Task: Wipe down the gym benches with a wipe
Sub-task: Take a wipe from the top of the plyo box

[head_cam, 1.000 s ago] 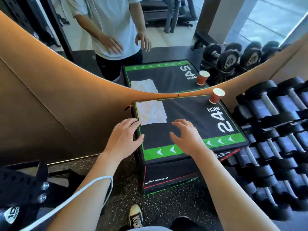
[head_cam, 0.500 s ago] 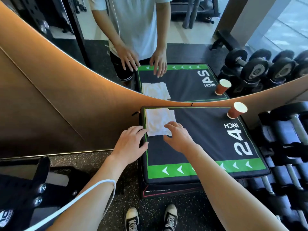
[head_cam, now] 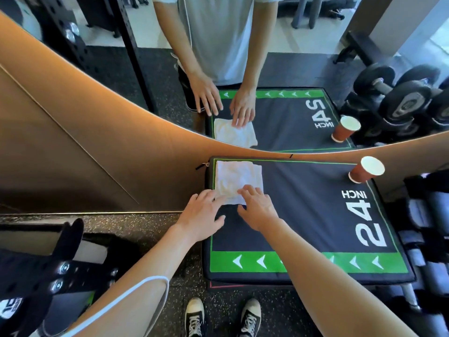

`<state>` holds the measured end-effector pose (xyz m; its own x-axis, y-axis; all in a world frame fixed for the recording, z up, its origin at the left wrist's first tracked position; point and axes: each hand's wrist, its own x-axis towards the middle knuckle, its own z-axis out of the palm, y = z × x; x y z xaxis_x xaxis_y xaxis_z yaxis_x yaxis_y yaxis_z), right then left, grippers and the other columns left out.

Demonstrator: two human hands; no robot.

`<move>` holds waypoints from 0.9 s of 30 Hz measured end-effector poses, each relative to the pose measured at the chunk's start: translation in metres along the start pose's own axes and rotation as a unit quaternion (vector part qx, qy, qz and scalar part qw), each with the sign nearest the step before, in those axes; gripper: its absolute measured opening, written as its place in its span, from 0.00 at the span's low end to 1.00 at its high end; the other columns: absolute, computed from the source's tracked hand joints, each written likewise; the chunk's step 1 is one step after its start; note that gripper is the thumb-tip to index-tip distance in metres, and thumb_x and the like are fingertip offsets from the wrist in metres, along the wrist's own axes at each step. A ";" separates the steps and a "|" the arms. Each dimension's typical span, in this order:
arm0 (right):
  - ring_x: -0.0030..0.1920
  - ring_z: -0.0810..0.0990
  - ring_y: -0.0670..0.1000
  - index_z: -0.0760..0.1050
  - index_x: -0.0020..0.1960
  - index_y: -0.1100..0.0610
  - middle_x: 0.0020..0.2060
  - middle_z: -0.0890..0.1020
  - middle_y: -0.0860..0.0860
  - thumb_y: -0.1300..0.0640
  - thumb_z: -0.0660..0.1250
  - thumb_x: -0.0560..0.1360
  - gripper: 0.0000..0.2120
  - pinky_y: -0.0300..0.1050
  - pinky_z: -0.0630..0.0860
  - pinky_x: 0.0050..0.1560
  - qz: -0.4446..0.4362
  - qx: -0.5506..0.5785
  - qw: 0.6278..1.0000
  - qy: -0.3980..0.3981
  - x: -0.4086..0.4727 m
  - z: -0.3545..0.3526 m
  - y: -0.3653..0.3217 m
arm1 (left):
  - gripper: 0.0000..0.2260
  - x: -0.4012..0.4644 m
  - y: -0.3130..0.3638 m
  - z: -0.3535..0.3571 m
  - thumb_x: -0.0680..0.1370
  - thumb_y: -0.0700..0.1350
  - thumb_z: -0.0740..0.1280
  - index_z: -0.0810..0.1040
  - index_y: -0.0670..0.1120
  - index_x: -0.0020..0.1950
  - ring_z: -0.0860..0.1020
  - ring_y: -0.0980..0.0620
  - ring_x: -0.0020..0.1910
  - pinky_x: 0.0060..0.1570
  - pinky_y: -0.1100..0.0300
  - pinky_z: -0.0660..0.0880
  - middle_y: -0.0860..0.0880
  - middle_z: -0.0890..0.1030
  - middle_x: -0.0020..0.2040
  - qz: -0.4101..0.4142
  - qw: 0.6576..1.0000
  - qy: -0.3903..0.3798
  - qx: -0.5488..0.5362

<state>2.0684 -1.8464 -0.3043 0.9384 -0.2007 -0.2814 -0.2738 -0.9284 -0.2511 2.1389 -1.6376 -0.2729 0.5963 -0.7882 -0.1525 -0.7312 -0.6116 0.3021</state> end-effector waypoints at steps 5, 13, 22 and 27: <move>0.72 0.68 0.55 0.67 0.77 0.49 0.74 0.68 0.48 0.48 0.62 0.81 0.25 0.55 0.69 0.66 -0.011 0.007 1.000 0.006 -0.015 0.010 0.009 | 0.25 0.014 0.019 0.014 0.82 0.55 0.64 0.68 0.53 0.79 0.61 0.47 0.80 0.74 0.43 0.65 0.49 0.66 0.80 0.000 1.000 -0.017 0.001; 0.65 0.74 0.56 0.72 0.71 0.50 0.68 0.74 0.49 0.52 0.66 0.78 0.22 0.54 0.73 0.58 0.005 0.010 0.999 0.051 -0.084 0.036 0.032 | 0.27 0.015 0.062 0.051 0.81 0.54 0.65 0.67 0.53 0.80 0.62 0.44 0.79 0.75 0.42 0.65 0.48 0.64 0.81 0.023 0.998 -0.066 0.006; 0.66 0.72 0.56 0.69 0.75 0.49 0.69 0.71 0.48 0.49 0.61 0.80 0.23 0.55 0.73 0.61 0.070 0.022 0.996 0.050 -0.170 0.051 0.055 | 0.24 0.000 0.115 0.081 0.78 0.50 0.68 0.73 0.53 0.74 0.66 0.45 0.77 0.70 0.45 0.71 0.50 0.71 0.76 0.133 0.989 -0.060 -0.014; 0.65 0.72 0.55 0.69 0.74 0.48 0.68 0.71 0.47 0.48 0.61 0.79 0.23 0.55 0.75 0.59 0.072 0.024 0.995 0.063 -0.196 0.062 0.061 | 0.23 -0.012 0.122 0.093 0.77 0.50 0.66 0.73 0.54 0.74 0.65 0.45 0.78 0.71 0.46 0.69 0.50 0.71 0.77 0.160 0.986 -0.054 -0.004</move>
<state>1.8549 -1.8441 -0.3214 0.9064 -0.3717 -0.2007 -0.4152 -0.8712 -0.2618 2.0118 -1.7089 -0.3219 0.2963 -0.9438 -0.1462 -0.8731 -0.3297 0.3591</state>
